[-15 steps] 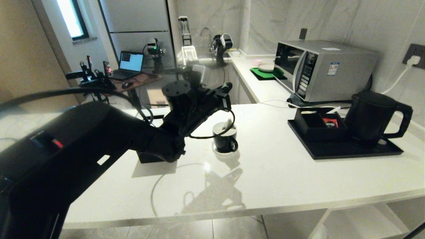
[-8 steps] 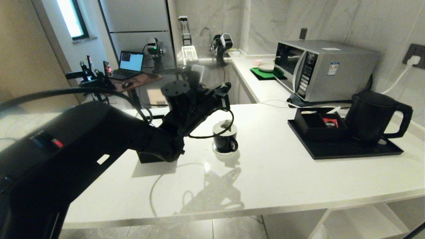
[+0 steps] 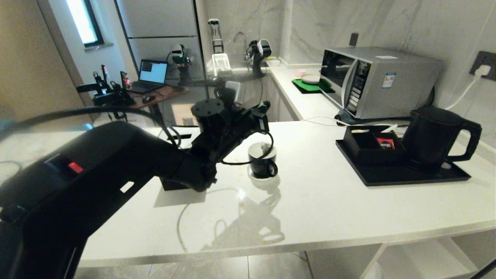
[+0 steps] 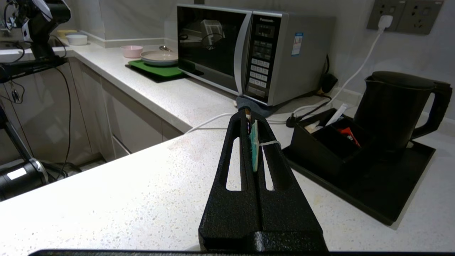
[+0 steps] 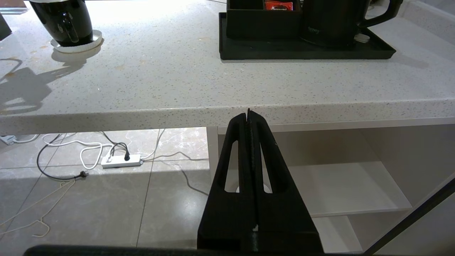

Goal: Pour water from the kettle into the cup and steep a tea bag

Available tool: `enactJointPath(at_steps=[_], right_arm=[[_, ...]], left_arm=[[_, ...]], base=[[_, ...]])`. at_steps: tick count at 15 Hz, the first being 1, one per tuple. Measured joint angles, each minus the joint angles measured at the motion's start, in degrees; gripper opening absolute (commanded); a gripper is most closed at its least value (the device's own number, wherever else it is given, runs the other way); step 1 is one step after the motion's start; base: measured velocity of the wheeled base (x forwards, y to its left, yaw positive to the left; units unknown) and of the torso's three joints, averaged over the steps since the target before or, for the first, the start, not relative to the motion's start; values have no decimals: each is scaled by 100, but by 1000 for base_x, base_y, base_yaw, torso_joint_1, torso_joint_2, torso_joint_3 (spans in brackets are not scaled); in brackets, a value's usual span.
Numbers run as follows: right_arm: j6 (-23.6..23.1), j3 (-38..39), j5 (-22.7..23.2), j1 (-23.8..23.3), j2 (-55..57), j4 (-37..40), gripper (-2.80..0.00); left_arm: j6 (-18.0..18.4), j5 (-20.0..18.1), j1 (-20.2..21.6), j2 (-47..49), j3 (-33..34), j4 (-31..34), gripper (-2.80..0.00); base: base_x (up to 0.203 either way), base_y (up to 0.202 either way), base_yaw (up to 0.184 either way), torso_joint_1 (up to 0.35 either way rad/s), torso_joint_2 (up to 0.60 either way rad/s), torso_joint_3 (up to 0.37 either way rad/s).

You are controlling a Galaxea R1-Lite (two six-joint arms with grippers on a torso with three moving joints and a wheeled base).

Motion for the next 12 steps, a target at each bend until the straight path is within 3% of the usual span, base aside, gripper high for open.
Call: enactJointPath(at_steps=[12], right_arm=[[0,0,-2,0,0,-2,-280]], left_arm=[[0,-2,146,355,-23,-55,-280]], base=[[0,0,0,0,0,0]])
